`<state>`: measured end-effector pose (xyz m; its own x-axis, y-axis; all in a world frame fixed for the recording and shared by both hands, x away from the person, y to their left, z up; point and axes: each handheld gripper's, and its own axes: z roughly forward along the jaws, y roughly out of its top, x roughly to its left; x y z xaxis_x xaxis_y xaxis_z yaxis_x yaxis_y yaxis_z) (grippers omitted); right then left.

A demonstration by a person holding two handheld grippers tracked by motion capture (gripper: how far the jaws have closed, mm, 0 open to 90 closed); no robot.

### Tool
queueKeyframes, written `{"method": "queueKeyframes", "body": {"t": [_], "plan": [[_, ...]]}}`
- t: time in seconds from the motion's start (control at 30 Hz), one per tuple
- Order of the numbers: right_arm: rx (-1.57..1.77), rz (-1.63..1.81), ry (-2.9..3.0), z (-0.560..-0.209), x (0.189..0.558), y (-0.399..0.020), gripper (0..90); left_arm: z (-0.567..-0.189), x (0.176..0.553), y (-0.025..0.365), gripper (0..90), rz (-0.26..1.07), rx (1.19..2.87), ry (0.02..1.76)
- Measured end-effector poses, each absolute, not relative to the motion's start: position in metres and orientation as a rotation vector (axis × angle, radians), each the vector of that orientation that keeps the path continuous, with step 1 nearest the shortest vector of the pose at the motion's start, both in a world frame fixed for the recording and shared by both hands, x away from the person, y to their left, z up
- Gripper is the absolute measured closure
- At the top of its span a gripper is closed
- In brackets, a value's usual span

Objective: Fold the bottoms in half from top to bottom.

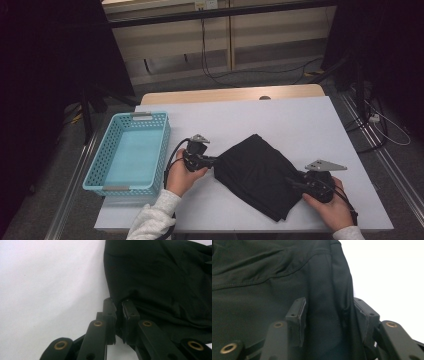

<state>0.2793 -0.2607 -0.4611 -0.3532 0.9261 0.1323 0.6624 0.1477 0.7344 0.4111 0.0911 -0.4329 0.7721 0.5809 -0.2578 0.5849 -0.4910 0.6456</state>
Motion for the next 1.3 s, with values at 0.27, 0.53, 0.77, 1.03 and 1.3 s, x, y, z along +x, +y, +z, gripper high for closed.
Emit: {"method": "queueKeyframes", "body": {"t": [0.27,0.53,0.77,1.03,1.3], "plan": [[1.528,1.04,2.081,-0.46,0.279,-0.258,61.5,-0.433,0.412,0.09,82.9,-0.003,2.222,0.859],[1.508,1.109,2.139,-0.456,0.281,-0.257,81.6,-0.43,0.414,0.095,83.6,-0.017,2.211,0.863],[1.475,1.167,2.159,-0.451,0.282,-0.247,81.7,-0.423,0.422,0.109,83.5,-0.027,2.185,0.91],[1.455,1.127,2.185,-0.453,0.28,-0.243,81.7,-0.415,0.421,0.116,63.2,0.02,2.119,1.021],[1.458,1.129,2.189,-0.455,0.28,-0.243,81.6,-0.435,0.426,0.099,29.8,-0.006,2.182,1.087]]}}
